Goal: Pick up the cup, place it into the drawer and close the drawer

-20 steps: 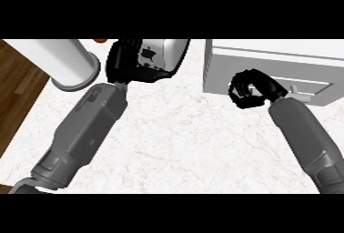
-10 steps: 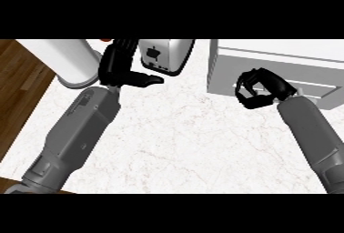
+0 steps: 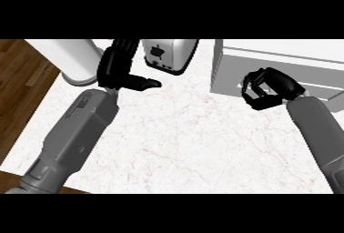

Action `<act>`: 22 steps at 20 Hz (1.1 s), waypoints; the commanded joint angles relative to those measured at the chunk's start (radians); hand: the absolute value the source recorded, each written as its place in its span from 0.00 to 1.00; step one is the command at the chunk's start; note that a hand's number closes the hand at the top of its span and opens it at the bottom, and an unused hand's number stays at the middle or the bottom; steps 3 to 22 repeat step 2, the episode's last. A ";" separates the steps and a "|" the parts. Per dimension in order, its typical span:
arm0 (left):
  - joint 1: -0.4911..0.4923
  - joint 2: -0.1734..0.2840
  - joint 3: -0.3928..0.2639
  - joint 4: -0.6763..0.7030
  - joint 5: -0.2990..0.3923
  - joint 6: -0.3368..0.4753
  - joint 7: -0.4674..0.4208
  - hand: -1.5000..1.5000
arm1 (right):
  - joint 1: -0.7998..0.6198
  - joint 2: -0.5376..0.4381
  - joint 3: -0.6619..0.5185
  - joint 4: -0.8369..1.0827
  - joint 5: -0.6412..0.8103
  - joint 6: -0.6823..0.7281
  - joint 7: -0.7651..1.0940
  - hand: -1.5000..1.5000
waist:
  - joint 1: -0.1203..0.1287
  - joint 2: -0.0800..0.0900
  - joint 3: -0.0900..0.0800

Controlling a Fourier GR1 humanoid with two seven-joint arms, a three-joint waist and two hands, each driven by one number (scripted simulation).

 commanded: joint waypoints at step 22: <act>0.020 0.006 0.002 -0.012 0.009 -0.019 0.004 0.00 | -0.167 -0.124 -0.091 0.020 0.002 -0.117 0.070 1.00 | 0.036 0.013 -0.016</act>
